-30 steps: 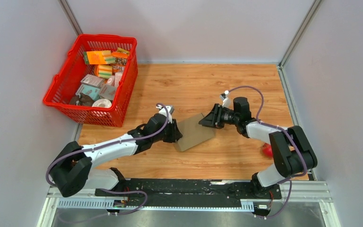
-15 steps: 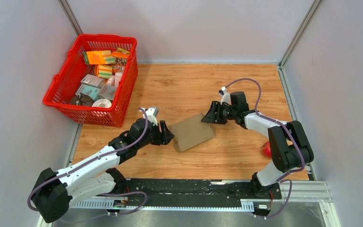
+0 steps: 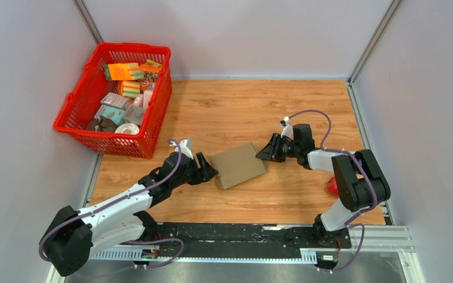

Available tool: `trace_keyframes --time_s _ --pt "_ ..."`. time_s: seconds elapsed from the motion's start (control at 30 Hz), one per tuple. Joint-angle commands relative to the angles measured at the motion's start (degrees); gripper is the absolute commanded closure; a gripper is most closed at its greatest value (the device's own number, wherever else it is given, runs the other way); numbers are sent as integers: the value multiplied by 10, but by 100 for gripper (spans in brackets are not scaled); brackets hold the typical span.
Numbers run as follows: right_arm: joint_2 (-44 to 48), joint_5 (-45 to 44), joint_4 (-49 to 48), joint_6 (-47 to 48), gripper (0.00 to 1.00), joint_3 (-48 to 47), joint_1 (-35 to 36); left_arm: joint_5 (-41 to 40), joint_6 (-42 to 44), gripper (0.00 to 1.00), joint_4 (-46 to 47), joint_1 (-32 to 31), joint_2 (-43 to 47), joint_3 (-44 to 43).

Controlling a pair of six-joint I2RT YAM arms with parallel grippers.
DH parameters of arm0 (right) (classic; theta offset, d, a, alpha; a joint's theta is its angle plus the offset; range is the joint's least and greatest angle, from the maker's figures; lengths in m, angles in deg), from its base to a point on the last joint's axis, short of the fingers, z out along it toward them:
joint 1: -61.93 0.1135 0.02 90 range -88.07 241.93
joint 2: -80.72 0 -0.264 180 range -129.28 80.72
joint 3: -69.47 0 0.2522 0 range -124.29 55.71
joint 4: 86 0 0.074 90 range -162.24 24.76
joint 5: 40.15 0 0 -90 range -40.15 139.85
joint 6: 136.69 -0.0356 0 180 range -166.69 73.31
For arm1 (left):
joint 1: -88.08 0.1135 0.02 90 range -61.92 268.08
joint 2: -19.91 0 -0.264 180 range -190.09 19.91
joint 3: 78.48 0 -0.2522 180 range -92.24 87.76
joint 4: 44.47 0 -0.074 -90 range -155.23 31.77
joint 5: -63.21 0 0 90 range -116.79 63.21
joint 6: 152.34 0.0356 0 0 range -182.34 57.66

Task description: Fold the paper box

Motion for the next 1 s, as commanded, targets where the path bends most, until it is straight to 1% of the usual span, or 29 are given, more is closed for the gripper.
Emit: trace_keyframes --time_s 0.0,0.07,0.13,0.2,0.27,0.37,0.53,0.6,0.73,0.83,0.9,0.97 --pt "-37 34 -125 -72 71 41 -17 -6 -71 31 103 7 -15 20" --pt "-54 51 -152 -84 73 45 -20 -7 -79 30 133 8 -21 29" --pt "-80 63 -175 -103 74 48 -23 -12 -92 29 131 12 -28 28" --pt "-97 79 -220 -119 75 57 -26 -46 -117 28 127 15 -30 29" --pt "-115 87 -251 -137 76 66 -28 -51 -135 28 161 18 -33 43" --pt "-125 89 -272 -148 77 73 -32 -64 -141 27 176 19 -35 43" --pt "-125 81 -265 -145 77 72 -34 -63 -151 26 166 19 -71 9" --pt "-127 77 -259 -145 78 71 -40 -70 -172 26 158 19 -78 8" --pt "-135 76 -261 -148 78 73 -46 -85 -181 25 169 19 -72 22" --pt "-144 78 -267 -152 79 73 -48 -79 -185 25 212 19 -91 25" --pt "-147 78 -271 -154 79 73 -51 -58 -191 25 227 19 -116 20" --pt "-153 79 -274 -155 80 72 -50 -45 -198 25 263 19 -135 18"
